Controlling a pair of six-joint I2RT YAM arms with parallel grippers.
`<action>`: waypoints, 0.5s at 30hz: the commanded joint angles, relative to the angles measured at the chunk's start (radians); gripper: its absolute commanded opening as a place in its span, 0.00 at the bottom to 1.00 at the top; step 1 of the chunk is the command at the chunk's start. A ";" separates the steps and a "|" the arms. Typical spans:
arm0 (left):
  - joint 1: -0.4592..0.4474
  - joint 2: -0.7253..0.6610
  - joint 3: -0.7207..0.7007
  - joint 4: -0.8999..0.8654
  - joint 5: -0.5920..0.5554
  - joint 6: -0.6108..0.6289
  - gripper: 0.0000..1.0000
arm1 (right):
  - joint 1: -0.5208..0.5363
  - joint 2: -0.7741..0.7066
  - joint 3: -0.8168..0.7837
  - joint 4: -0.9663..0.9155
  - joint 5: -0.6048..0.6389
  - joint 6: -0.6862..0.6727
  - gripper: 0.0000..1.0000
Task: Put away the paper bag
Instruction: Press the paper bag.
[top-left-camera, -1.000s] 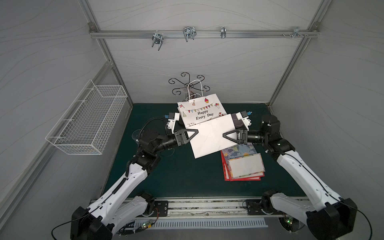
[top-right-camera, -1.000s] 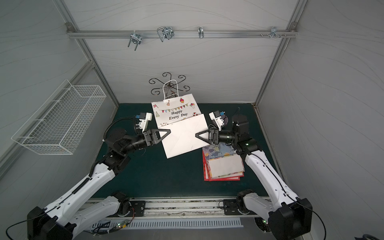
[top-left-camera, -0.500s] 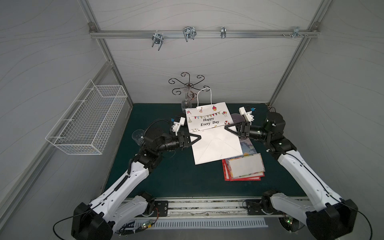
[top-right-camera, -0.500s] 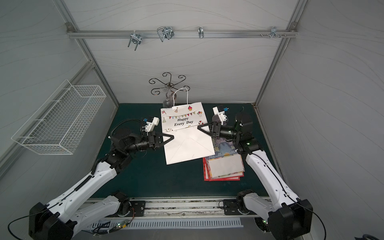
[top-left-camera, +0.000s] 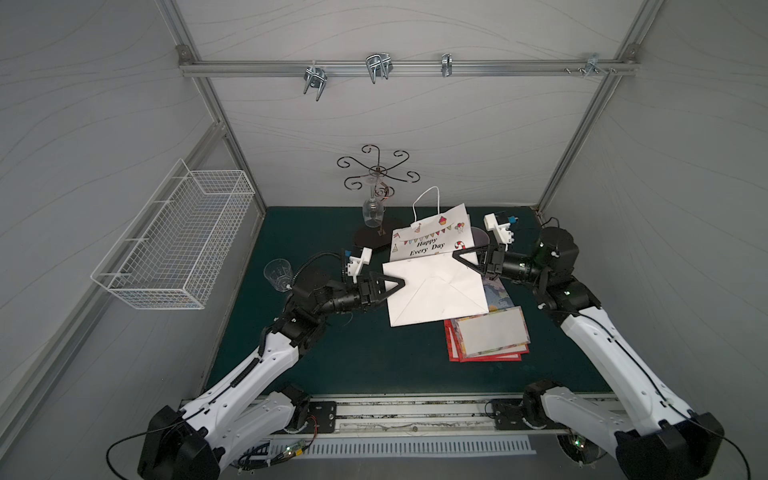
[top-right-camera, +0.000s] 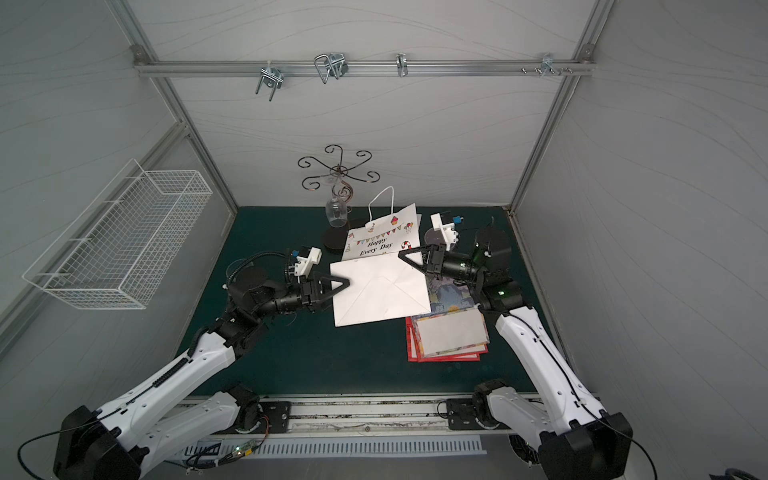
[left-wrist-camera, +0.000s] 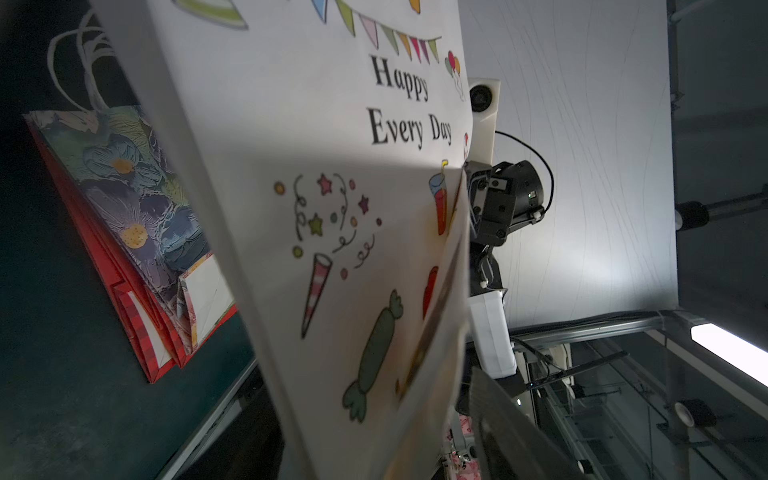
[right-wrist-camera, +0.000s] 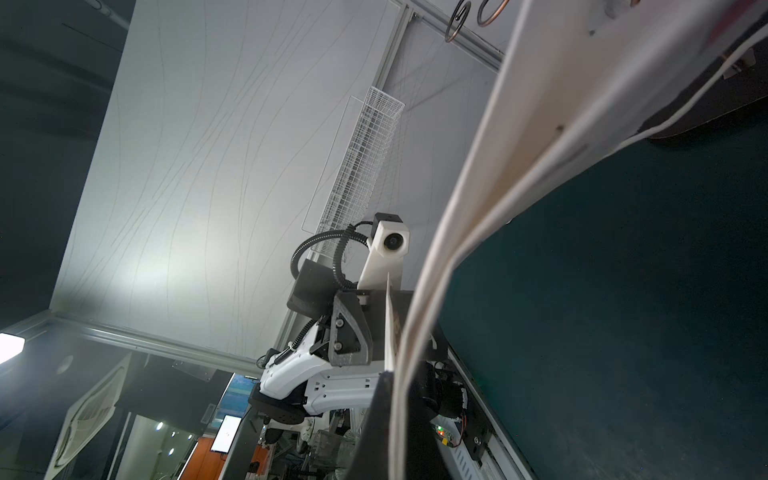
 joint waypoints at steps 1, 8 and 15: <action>-0.045 -0.015 0.009 0.137 0.000 -0.024 0.68 | 0.013 -0.001 0.041 -0.003 0.033 -0.020 0.00; -0.052 -0.019 -0.015 0.239 -0.020 -0.047 0.27 | 0.016 0.017 0.052 -0.042 0.004 -0.060 0.00; -0.051 -0.036 -0.031 0.273 -0.067 -0.040 0.00 | 0.015 0.015 0.054 -0.043 -0.033 -0.059 0.00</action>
